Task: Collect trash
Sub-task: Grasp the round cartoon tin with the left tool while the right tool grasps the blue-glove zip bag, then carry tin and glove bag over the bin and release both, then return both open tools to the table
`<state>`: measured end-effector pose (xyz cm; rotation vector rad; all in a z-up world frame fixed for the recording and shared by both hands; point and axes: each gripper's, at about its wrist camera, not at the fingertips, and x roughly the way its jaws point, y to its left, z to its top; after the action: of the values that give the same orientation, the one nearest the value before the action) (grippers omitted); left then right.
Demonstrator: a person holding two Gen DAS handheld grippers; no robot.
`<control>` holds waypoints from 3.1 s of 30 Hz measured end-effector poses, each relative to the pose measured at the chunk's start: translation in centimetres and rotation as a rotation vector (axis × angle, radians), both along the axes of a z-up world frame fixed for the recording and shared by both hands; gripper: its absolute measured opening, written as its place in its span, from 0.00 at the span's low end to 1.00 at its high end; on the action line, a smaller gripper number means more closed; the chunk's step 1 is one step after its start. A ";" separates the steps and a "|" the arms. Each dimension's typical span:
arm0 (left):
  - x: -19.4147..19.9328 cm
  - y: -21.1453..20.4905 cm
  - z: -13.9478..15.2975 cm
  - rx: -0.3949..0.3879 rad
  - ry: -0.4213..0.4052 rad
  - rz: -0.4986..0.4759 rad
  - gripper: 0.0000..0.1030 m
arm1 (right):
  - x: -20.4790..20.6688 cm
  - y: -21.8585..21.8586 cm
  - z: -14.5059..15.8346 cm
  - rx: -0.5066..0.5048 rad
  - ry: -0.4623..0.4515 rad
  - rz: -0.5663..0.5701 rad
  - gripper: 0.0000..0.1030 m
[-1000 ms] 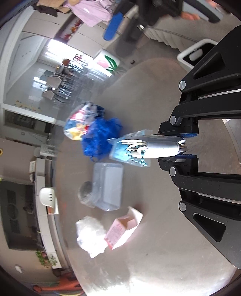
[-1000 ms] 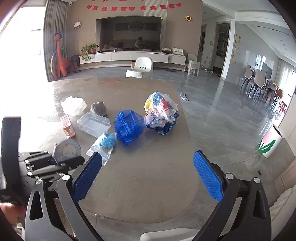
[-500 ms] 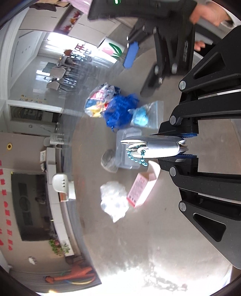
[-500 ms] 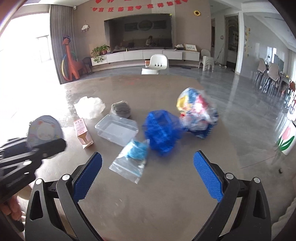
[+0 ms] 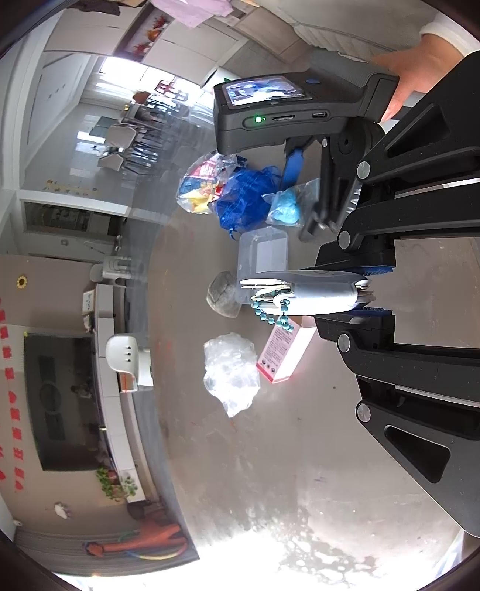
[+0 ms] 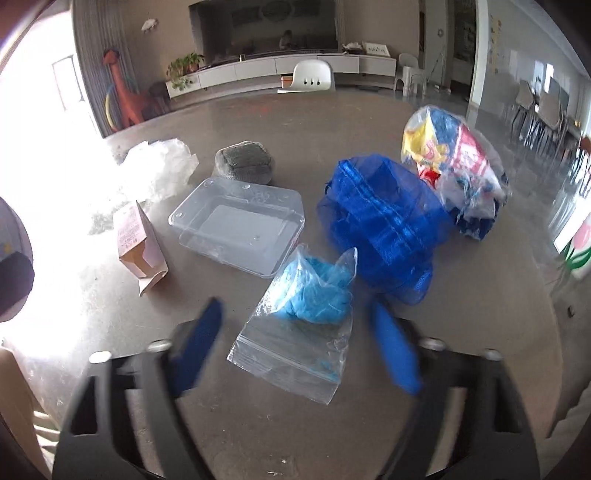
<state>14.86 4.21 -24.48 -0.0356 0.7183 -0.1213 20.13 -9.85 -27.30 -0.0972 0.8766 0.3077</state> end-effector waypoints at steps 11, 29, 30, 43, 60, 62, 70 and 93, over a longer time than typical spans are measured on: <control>-1.1 -2.3 1.2 -0.025 -0.017 -0.063 0.12 | -6.3 -3.2 6.1 0.019 -0.133 0.005 0.40; -7.6 -18.6 1.3 -0.064 0.036 -0.498 0.12 | -22.0 -17.4 12.7 -0.119 -0.274 -0.313 0.40; -8.2 -19.9 0.9 -0.056 0.050 -0.533 0.12 | -23.0 -18.2 12.5 -0.129 -0.272 -0.337 0.40; -12.7 -30.5 -3.3 0.082 0.165 -0.776 0.78 | -28.3 -24.4 9.8 -0.123 -0.235 -0.501 0.40; -12.2 -29.9 -3.5 0.251 0.072 -0.644 0.95 | -28.6 -26.6 6.1 -0.064 -0.154 -0.550 0.41; -11.2 -28.3 -2.8 0.234 0.067 -0.589 0.95 | -28.0 -26.4 5.2 -0.061 -0.130 -0.536 0.41; -8.8 -23.9 -0.1 0.143 0.047 -0.462 0.95 | -26.0 -25.5 2.9 -0.182 -0.080 -0.525 0.96; -5.7 -13.3 2.3 0.029 -0.005 -0.179 0.95 | -21.5 -18.0 9.2 -0.105 -0.270 -0.292 0.96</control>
<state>9.13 -9.07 -22.20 0.0569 0.7178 -0.2825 -1.34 -27.81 -18.15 -0.1039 0.6271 -0.0250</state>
